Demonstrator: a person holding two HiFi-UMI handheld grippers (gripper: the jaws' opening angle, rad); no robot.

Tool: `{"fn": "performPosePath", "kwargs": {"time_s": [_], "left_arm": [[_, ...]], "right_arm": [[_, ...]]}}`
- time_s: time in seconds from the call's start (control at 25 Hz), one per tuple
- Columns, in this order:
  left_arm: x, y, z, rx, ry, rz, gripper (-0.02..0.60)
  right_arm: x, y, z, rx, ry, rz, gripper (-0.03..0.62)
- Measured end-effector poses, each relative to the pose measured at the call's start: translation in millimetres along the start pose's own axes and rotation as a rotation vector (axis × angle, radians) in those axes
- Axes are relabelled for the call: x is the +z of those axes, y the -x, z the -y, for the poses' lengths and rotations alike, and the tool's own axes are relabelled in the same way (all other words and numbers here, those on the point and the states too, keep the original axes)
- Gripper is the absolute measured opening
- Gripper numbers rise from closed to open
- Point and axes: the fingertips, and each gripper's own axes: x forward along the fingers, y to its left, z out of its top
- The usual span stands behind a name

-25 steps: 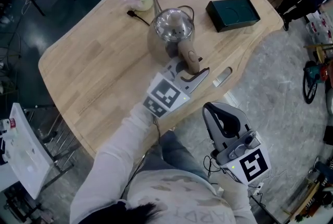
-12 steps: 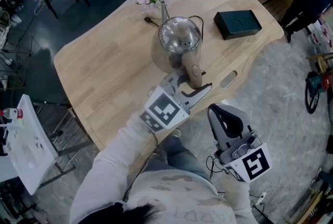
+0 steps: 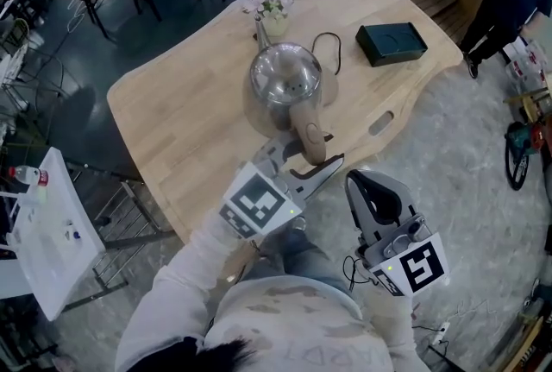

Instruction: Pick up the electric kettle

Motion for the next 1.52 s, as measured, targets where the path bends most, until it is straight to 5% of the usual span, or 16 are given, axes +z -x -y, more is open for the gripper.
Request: {"fn": "performPosePath", "kwargs": {"time_s": [0.8, 1.52], "left_arm": [[47.8, 126.8, 94.9, 0.015, -0.028, 0.044, 0.130], [47.6, 192.7, 135.5, -0.014, -0.047, 0.047, 0.130]], "right_arm": [[25.0, 47.4, -99.6, -0.036, 0.032, 0.046, 0.018], [30.4, 50.8, -165.6, -0.066, 0.039, 0.074, 0.017]]}}
